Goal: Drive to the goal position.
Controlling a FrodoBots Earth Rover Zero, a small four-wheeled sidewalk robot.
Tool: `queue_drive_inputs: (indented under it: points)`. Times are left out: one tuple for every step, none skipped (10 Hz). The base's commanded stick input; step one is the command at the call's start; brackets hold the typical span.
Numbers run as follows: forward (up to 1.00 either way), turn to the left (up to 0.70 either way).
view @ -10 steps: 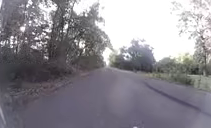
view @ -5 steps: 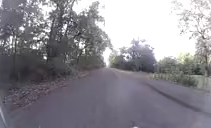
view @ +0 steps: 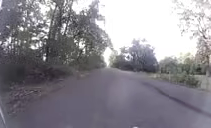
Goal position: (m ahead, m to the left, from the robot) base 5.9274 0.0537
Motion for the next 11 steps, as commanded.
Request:
queue_drive_inputs:
  points:
    - [0.70, 0.00]
    - [0.70, 0.00]
    - [0.70, 0.00]
    - [0.70, 0.00]
    - [0.70, 0.00]
    - [0.70, 0.00]
    - [0.70, 0.00]
    - [0.70, 0.00]
    - [0.70, 0.00]
    - [0.70, 0.00]
    - [0.70, 0.00]
